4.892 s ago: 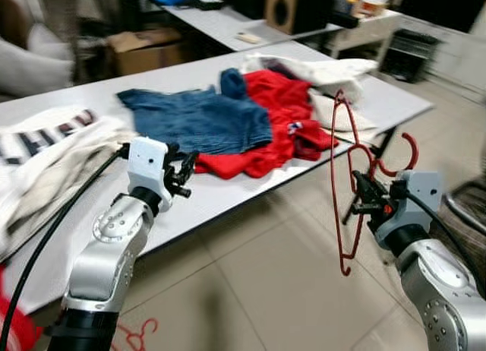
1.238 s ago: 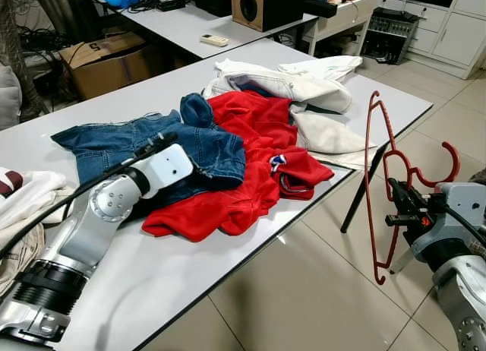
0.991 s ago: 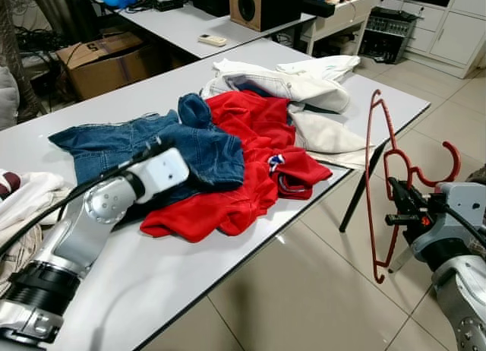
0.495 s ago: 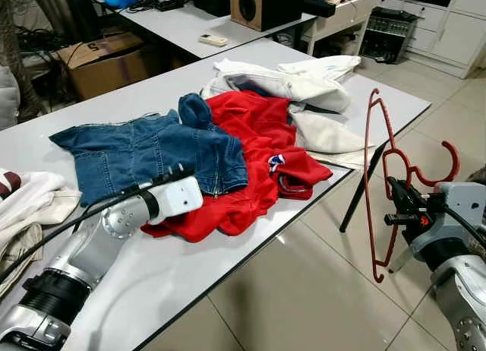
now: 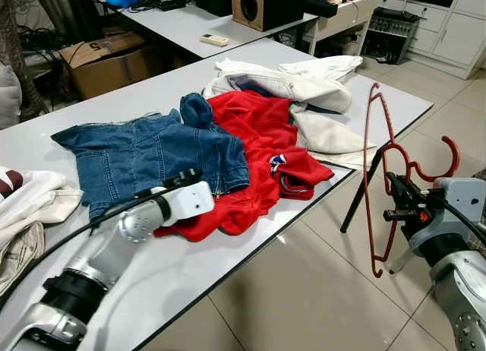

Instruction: Hang hanger

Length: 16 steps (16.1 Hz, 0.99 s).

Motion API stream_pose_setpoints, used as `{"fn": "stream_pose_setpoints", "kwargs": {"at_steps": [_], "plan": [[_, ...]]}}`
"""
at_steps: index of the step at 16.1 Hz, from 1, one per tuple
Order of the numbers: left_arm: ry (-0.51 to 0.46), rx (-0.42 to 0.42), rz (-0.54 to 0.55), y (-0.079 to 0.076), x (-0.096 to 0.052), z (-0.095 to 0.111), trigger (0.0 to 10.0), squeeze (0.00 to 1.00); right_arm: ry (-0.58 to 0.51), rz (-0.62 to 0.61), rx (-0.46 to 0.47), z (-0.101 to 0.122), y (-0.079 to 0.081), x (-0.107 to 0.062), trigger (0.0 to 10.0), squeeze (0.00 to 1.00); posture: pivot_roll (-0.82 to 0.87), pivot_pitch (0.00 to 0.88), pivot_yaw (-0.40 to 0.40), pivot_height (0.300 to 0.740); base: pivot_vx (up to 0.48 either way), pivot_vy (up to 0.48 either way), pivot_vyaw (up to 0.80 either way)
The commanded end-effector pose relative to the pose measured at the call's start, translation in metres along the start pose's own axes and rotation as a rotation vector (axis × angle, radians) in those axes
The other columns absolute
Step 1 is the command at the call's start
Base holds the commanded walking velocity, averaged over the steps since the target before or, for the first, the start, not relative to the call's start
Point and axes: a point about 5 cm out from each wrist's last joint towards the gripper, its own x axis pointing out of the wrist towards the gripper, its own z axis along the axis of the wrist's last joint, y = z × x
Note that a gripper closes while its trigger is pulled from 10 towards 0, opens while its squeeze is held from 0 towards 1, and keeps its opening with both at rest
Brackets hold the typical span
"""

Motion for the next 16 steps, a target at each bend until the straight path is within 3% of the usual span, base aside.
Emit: {"fn": "stream_pose_setpoints", "kwargs": {"at_steps": [1,4,8,11,12,13,14,15,16], "plan": [[-0.005,0.027,0.015,0.002,0.003,0.002,10.0,0.00,-0.012,0.002,-0.002,0.002,0.000,0.000,10.0,0.00,-0.23,0.000,0.035,0.740,0.000,0.000,0.00],[-0.071,0.006,0.119,0.007,0.010,0.013,10.0,0.00,-0.017,-0.014,0.002,0.002,-0.002,0.000,10.0,0.00,-0.23,0.000,0.040,0.740,0.000,0.000,0.00],[-0.205,-0.084,0.289,0.024,-0.003,0.020,10.0,0.00,-0.016,-0.021,0.005,0.002,-0.003,0.000,10.0,0.00,-0.23,0.000,0.042,0.740,0.000,0.000,0.00],[-0.138,-0.074,0.272,0.021,-0.002,0.010,10.0,0.00,-0.014,-0.015,0.006,0.001,-0.002,0.001,10.0,0.00,-0.23,0.000,0.038,0.740,0.000,0.000,0.00],[-0.092,-0.098,0.263,0.020,0.001,0.005,4.8,0.00,-0.013,-0.013,0.005,0.001,-0.001,0.001,10.0,0.00,-0.23,0.000,0.038,0.740,0.000,0.000,0.00],[-0.065,-0.107,0.243,0.017,0.003,0.002,3.2,0.00,-0.013,-0.013,0.005,0.001,-0.001,0.001,10.0,0.00,-0.23,0.000,0.038,0.740,0.000,0.000,0.00],[-0.062,-0.103,0.191,0.011,0.005,0.001,0.9,0.00,-0.013,-0.013,0.004,0.001,-0.002,0.001,10.0,0.00,-0.23,0.000,0.039,0.740,0.000,0.000,0.00],[-0.053,-0.081,0.138,0.004,0.008,0.001,1.4,0.00,-0.012,-0.014,0.003,0.001,-0.002,0.001,10.0,0.00,-0.23,0.000,0.040,0.740,0.000,0.000,0.00],[-0.044,-0.067,0.111,0.000,0.011,0.002,3.3,0.00,-0.012,-0.015,0.003,0.001,-0.002,0.001,10.0,0.00,-0.23,0.000,0.039,0.740,0.000,0.000,0.00]]}}
